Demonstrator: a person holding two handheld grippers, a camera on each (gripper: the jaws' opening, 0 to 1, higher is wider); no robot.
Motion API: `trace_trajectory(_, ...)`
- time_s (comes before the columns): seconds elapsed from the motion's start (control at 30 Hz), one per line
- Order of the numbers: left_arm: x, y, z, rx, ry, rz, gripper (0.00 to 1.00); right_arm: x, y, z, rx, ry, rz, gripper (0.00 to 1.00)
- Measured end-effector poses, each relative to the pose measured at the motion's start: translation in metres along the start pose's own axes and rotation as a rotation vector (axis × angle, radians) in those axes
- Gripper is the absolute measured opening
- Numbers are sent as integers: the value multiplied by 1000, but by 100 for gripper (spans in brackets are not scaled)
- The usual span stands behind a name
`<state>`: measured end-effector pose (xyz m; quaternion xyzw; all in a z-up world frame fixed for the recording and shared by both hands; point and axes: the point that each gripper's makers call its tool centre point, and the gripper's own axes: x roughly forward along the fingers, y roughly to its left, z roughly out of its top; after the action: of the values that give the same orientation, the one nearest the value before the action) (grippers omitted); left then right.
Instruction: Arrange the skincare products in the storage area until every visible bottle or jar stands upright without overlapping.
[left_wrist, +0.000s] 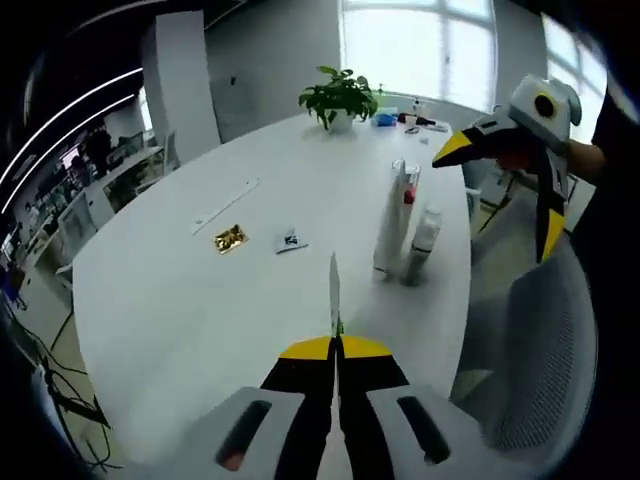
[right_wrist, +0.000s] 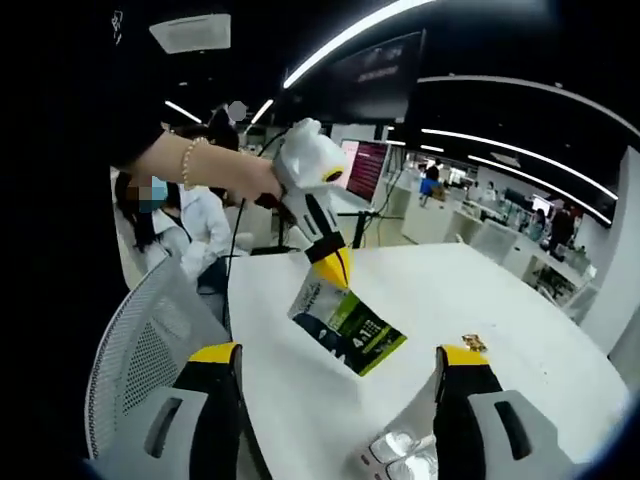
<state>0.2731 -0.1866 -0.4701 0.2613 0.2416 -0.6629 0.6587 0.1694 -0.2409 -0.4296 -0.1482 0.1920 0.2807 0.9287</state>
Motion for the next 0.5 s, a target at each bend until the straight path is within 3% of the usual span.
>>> trace_trajectory(0.23, -7, -35, 9, 23, -34, -101, 2, 8, 4, 6, -25, 9, 52, 79)
trace_trajectory(0.5, -17, -70, 23, 86, -58, -181, 2, 19, 17, 5, -59, 45, 148, 64)
